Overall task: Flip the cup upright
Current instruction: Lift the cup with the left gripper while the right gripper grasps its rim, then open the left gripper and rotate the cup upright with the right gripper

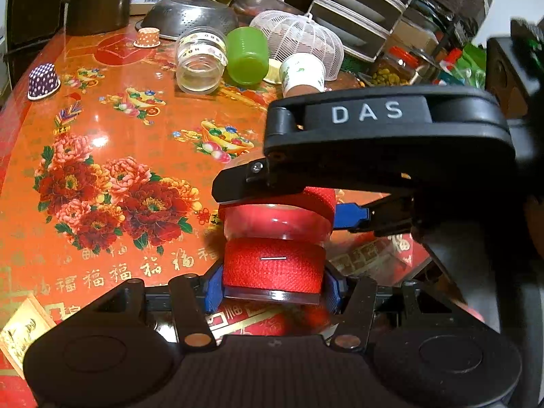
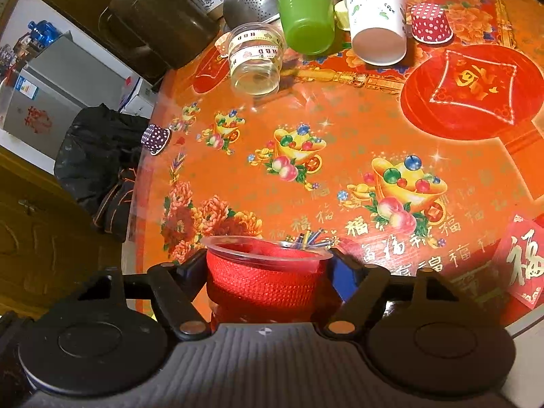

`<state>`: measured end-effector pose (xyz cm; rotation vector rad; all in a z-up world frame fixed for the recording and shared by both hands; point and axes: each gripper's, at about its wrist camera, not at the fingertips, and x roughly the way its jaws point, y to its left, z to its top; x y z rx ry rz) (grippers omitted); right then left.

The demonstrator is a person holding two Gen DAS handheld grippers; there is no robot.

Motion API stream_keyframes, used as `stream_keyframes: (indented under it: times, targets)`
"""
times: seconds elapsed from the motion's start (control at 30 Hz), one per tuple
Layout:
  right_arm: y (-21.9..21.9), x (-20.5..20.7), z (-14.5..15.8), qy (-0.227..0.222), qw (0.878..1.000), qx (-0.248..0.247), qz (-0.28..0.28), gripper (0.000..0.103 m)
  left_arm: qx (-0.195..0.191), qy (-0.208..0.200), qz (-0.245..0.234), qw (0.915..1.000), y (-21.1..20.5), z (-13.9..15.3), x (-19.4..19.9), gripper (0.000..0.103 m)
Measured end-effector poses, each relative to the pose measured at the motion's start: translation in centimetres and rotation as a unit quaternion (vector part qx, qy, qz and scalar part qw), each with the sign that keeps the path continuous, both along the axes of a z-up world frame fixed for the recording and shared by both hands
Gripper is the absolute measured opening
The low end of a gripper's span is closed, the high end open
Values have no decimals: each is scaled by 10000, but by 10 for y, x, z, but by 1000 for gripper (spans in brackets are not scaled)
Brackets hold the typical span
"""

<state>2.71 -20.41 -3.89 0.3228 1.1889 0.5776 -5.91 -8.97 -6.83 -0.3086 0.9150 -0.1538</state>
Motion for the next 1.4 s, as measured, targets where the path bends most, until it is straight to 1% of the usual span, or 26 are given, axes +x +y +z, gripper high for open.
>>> stream_keyframes:
  times: [0.07,0.1,0.17,0.23,0.27,0.37,0.4,0.5,0.73,0.87,0.93,1.07,1.13,1.23,1.3,1.33,1.37,1.4]
  targets:
    - [2,-1,1,-30,10000,-7,34,73,128,17,-43,9999,-2,1,0,63]
    - [2,-1,3,-57,10000,-7,40,73,151,27,-53,9999,-3,1,-1,70]
    - [2,0,3,-73,10000,34,44,72,248,31,-125,9996,-5,1,-2,76]
    - [2,1,5,-87,9999,45,55,72,456,32,-182,9988,-8,2,-4,76]
    - [2,1,5,-87,9999,46,72,72,496,37,-223,9985,-8,2,-7,76]
    - [0,3,5,-80,9999,74,105,72,485,-82,-289,9984,1,4,-21,76]
    - [0,3,6,-108,9999,67,99,72,461,-114,-269,9985,6,5,-26,76]
    - [-4,3,6,-165,9998,111,91,72,136,-216,-116,9996,30,7,-39,76]
    - [-3,0,11,-536,9985,13,115,72,-330,-747,239,9964,70,23,-59,76]
    - [-1,-5,15,-890,9959,-61,155,72,-548,-906,456,9933,87,28,-60,76]
    - [0,-8,19,-1158,9931,-129,133,72,-620,-975,524,9919,92,31,-59,76]
    - [-2,-22,29,-1994,9799,-35,90,73,-721,-976,608,9907,101,31,-57,76]
    - [-4,-33,31,-2560,9667,-67,-11,73,-751,-1017,593,9902,102,31,-58,76]
    - [-6,-55,27,-3361,9414,-121,-232,73,-770,-1092,562,9894,104,31,-60,77]
    - [-5,-67,21,-3818,9236,-146,-315,73,-819,-1144,577,9884,107,30,-60,77]
    - [-5,-74,17,-4043,9138,-158,-357,73,-833,-1172,590,9878,109,29,-61,77]
    - [-5,-82,12,-4322,9006,-183,-423,73,-851,-1204,598,9873,110,29,-62,77]
    - [-5,-87,7,-4520,8904,-186,-493,73,-884,-1221,604,9867,111,28,-62,77]
